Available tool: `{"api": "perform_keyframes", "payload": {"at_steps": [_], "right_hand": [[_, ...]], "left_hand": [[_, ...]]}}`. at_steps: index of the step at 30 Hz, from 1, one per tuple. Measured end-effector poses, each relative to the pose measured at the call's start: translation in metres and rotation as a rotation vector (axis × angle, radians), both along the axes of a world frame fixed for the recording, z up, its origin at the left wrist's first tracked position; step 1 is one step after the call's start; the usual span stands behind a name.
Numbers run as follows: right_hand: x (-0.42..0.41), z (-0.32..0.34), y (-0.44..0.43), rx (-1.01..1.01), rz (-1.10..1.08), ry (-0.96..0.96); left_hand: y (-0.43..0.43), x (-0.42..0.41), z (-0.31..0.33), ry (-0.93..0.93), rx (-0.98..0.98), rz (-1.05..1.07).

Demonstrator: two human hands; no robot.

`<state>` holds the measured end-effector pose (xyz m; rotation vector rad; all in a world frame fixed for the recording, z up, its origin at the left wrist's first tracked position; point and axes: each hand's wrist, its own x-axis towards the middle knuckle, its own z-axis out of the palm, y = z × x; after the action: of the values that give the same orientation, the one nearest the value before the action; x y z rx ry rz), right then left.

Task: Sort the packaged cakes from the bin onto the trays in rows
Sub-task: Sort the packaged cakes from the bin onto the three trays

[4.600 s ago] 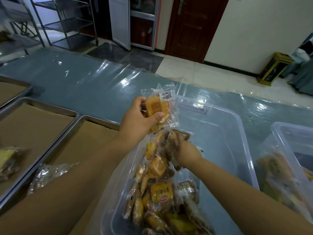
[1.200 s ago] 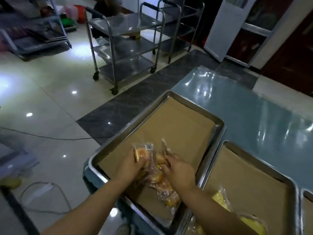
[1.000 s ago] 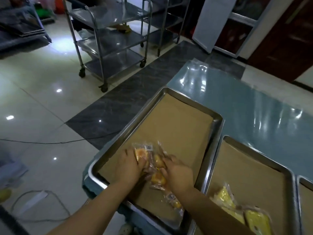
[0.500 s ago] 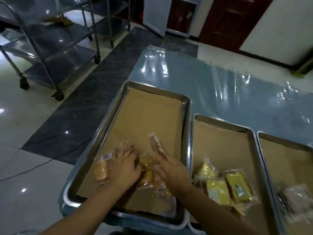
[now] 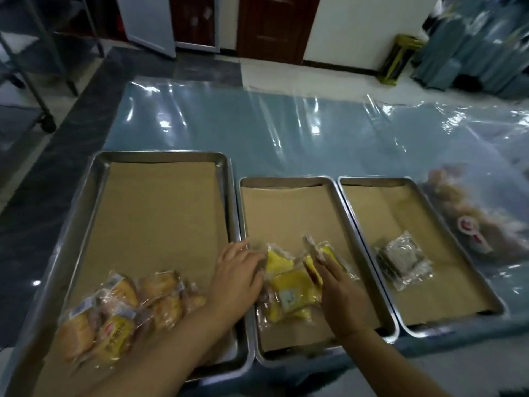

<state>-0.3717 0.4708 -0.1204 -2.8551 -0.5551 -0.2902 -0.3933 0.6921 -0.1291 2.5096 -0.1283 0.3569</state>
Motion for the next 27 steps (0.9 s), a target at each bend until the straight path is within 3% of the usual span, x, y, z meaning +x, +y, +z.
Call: {"api": "perform_keyframes", "payload": {"at_steps": [3,8,14,19,27], "right_hand": [[-0.002,-0.013,-0.039,-0.092,-0.017,-0.035],[-0.003,-0.026,-0.073,-0.152,0.196,0.061],[0.008,-0.014,-0.124,0.104,0.347,0.171],[0.025,0.027,-0.199,0.184,0.314,0.111],[0.053,0.089,-0.349,0.19,0.068,-0.059]], "left_hand": [[-0.03,0.003,-0.002,0.011,0.017,-0.026],[-0.085,0.008,0.0,0.044,0.039,0.004],[-0.165,0.022,0.01,0.076,0.033,0.072],[-0.249,0.048,0.028,0.036,-0.01,0.061],[-0.402,0.096,0.078,-0.067,-0.144,-0.221]]}}
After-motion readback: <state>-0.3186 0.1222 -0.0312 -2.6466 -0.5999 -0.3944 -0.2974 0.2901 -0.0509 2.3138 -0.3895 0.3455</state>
